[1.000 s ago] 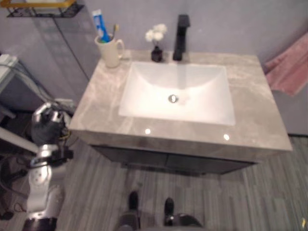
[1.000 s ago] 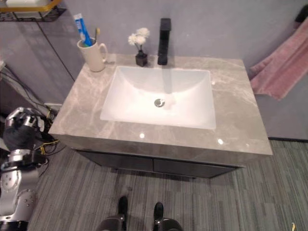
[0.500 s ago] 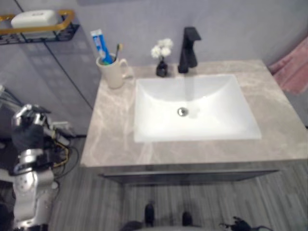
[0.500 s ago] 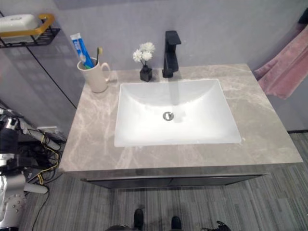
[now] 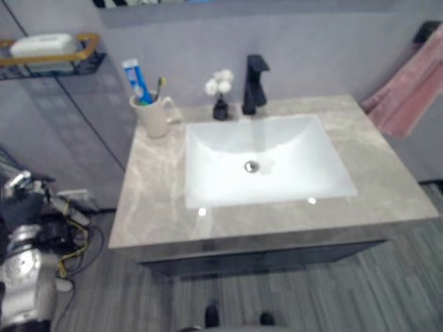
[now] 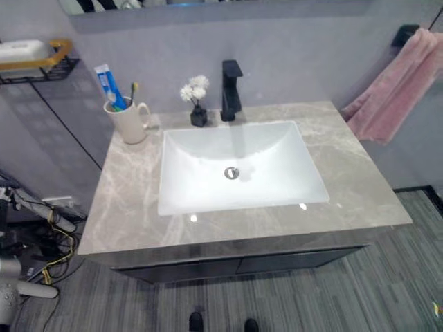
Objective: Put brush and paste in cup on sink, flatten towel.
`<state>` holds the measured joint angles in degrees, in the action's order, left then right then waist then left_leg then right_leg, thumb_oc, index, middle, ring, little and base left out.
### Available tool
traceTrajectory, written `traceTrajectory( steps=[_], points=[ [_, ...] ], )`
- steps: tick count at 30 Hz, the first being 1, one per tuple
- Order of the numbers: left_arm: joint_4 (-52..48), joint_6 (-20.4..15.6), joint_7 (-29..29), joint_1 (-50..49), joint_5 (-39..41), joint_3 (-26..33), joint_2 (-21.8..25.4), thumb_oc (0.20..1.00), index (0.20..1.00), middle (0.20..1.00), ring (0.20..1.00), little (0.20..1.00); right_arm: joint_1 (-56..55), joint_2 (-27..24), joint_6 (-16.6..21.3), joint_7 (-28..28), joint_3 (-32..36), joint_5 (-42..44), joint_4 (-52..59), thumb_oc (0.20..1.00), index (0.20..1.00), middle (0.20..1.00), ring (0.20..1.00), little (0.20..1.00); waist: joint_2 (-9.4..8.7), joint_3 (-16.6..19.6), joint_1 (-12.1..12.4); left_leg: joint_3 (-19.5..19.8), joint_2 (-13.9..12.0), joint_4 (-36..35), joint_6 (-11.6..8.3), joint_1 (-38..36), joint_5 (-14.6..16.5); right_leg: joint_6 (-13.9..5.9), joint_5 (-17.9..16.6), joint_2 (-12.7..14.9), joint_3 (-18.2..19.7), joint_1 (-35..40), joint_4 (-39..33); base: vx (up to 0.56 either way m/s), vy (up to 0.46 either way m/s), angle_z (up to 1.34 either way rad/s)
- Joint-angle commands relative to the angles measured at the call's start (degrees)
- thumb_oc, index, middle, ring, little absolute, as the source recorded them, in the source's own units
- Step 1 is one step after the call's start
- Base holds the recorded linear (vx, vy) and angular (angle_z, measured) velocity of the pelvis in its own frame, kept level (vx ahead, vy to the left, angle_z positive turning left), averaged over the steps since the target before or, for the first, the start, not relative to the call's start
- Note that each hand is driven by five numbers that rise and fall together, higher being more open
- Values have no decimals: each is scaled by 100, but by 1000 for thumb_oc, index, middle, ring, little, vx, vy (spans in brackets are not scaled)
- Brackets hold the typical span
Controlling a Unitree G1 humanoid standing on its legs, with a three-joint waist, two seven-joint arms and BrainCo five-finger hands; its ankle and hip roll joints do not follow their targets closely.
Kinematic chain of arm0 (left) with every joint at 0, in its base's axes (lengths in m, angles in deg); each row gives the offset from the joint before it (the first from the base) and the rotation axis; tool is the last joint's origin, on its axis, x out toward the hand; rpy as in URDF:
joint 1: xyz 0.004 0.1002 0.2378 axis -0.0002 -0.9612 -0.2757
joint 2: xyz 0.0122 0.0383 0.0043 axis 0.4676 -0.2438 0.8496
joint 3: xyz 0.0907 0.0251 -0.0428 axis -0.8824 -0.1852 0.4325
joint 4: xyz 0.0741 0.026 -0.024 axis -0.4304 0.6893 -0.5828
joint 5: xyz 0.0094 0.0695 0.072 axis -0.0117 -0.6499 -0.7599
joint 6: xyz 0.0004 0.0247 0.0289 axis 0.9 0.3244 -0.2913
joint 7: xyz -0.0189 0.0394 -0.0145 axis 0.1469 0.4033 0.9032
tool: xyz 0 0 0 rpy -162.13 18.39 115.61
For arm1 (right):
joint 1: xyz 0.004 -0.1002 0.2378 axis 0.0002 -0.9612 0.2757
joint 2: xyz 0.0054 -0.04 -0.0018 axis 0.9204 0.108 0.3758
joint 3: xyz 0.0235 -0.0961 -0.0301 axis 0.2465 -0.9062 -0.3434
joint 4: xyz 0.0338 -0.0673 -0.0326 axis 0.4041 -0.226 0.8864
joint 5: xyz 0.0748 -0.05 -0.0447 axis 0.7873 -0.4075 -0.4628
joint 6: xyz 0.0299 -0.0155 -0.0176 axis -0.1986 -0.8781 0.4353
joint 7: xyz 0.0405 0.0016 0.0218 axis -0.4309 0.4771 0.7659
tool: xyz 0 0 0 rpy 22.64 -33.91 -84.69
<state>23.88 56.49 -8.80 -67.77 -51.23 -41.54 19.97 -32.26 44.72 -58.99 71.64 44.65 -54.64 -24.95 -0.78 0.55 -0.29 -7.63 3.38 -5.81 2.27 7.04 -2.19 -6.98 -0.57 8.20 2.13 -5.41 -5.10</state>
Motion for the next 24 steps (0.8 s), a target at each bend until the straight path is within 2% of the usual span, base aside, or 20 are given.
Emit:
traceTrajectory(
  steps=[1,4,8,11,14,19,24],
  points=[
    [159,-208,-116,747,-35,146,533,200,200,200,200,200,90,-77,-39,-36,-217,69,-229,1000,1000,1000,1000,1000,1,-215,-160,84,-48,81,61,61,405,-315,-559,216,-382,404,10,21,74,-10],
    [602,-160,-82,1202,4,-76,974,200,200,200,200,200,40,-128,-66,9,-278,66,-244,1000,1000,1000,1000,1000,-23,-266,-236,5,-65,81,55,227,394,-345,-736,229,-322,194,10,19,74,-24],
    [902,-163,-122,1568,142,-215,1222,200,200,200,200,200,3,-192,-66,34,-227,192,-181,1000,1000,1000,1000,1000,-38,-309,-301,-36,-65,81,57,321,392,-368,-811,231,-292,74,10,21,50,-26],
    [1119,-144,-137,2004,142,-434,1677,200,200,200,200,200,-28,-290,-81,10,-116,314,-228,1000,1000,1000,1000,1000,-52,-376,-349,-74,-78,81,48,420,385,-393,-928,230,-267,-44,10,14,34,-14],
    [1319,-111,-99,2410,246,-696,1943,200,200,200,200,200,-48,-386,-88,18,-97,361,-291,1000,1000,1000,1000,1000,-47,-424,-387,-89,-87,81,36,531,363,-418,-1016,224,-259,-167,10,9,26,-5],
    [1507,-107,-138,2743,262,-901,2082,200,200,200,200,200,-48,-388,-90,49,235,894,-419,1000,1000,1000,1000,1000,-43,-466,-466,-111,-102,81,23,661,330,-426,-1060,209,-231,-306,10,3,19,-10],
    [1383,-39,-157,2969,41,-1105,2100,200,200,200,200,200,-133,-443,-175,90,317,789,-869,1000,1000,1000,1000,1000,-65,-552,-488,-35,-102,81,14,783,291,-412,-1056,199,-277,-397,10,4,1,-3]
  ],
)
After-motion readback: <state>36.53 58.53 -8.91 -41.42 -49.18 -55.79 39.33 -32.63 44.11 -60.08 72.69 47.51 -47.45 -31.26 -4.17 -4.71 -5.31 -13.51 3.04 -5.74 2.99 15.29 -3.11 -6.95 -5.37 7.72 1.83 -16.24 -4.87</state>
